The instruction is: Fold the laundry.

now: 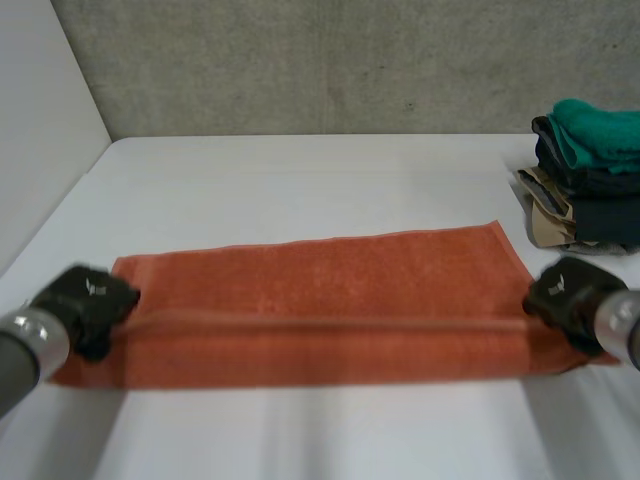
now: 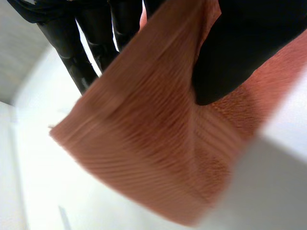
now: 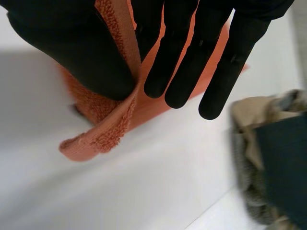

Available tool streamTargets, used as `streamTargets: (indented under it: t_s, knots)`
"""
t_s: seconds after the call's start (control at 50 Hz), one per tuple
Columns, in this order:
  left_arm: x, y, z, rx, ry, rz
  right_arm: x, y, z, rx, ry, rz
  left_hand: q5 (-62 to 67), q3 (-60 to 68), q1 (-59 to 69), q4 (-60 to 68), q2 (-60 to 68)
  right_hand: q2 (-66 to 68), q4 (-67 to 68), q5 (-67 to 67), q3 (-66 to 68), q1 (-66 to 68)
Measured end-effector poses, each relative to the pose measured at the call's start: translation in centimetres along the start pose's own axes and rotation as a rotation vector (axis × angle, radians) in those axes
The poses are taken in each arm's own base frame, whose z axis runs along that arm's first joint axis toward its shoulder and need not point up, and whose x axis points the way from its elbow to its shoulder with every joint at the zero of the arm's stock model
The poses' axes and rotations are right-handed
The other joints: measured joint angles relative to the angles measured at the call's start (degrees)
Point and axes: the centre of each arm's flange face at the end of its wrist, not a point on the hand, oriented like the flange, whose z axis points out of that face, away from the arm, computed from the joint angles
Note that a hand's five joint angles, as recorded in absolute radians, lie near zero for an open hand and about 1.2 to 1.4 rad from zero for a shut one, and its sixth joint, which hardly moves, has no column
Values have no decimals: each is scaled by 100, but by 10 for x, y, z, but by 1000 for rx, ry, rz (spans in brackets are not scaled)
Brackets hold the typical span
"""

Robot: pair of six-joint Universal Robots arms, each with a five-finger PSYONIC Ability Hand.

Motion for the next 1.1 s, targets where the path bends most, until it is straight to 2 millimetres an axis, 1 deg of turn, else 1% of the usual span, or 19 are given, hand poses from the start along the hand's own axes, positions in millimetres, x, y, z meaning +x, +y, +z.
streamTargets:
  t_s: [0.08,0.12,0.16,0.22,0.38,0.4,0.42,0.44,0.46,0.5,0.52,0.54,0.56,0.64,0.74,0.82,0.86,0.96,1.1]
  knots:
    - [-15,-16,34,105,-87,-26,11,-18,34,93,89,66,0,1,0,14,1,0,0,0,0,0]
    - [-20,-23,50,146,-119,-38,13,-23,42,116,108,75,0,1,0,14,1,0,0,1,-1,0]
    - [-24,-31,73,188,-159,-53,19,-41,71,202,182,90,20,2,0,18,2,0,0,0,-1,0]
    - [-25,-36,99,206,-200,-65,25,-52,96,270,256,89,22,3,0,18,2,0,0,0,0,0]
    - [-19,-39,144,180,-271,-71,41,-68,152,401,446,63,22,3,0,19,2,-27,-41,-40,-36,-5]
    - [-18,-40,147,179,-274,-70,41,-68,157,409,458,61,22,-13,0,-4,-18,-475,-526,-519,-512,-386]
    - [-15,-42,149,180,-275,-68,40,-69,165,419,477,59,-260,-331,-323,-346,-341,-1733,-1641,-1655,-1742,-1573]
    - [-13,-42,150,181,-275,-67,40,-69,168,421,482,59,-260,-331,-323,-346,-341,-2326,-2325,-2361,-2314,-2163]
    - [-9,-45,151,188,-271,-63,38,-68,174,422,489,60,-1106,-1193,-1276,-1222,-1339,-3605,-3559,-3661,-3556,-3549]
    - [-1,-50,150,202,-263,-56,34,-66,181,417,495,67,-3752,-3816,-4310,-3905,-4003,-5161,-5172,-5180,-5161,-4970]
    - [1,-52,149,207,-261,-54,33,-65,183,414,495,72,-3752,-3816,-4310,-3905,-4003,-5315,-5340,-5385,-5336,-5111]
    - [5,-55,147,217,-255,-50,31,-65,184,410,492,83,-4960,-5090,-5339,-5204,-5173,-5468,-5531,-5555,-5535,-5226]
    - [9,-57,145,224,-251,-48,30,-64,184,405,489,98,-5266,-5466,-5481,-5535,-5528,-5498,-5598,-5583,-5600,-5227]
    - [15,-66,131,249,-249,-52,30,-60,174,393,462,184,-5375,-5599,-5482,-5696,-5660,-5499,-5621,-5583,-5607,-5227]
    - [12,-73,104,275,-257,-96,39,-58,130,378,373,362,-5375,-5600,-5482,-5696,-5662,-5499,-5621,-5583,-5607,-5227]
    - [11,-72,79,308,-251,-184,41,-42,98,319,250,476,-5375,-5600,-5482,-5696,-5662,-5485,-5617,-5576,-5594,-5221]
    - [13,-70,71,324,-239,-226,38,-32,90,284,187,514,-5375,-5600,-5482,-5696,-5662,-5411,-5501,-5454,-5477,-5201]
    - [23,-63,58,376,-181,-314,29,-10,82,221,69,572,-5375,-5600,-5482,-5697,-5662,-4773,-4876,-4829,-4858,-4579]
    - [33,-60,55,414,-118,-342,20,7,98,202,46,579,-5375,-5600,-5482,-5695,-5662,-4312,-4339,-4287,-4332,-4022]
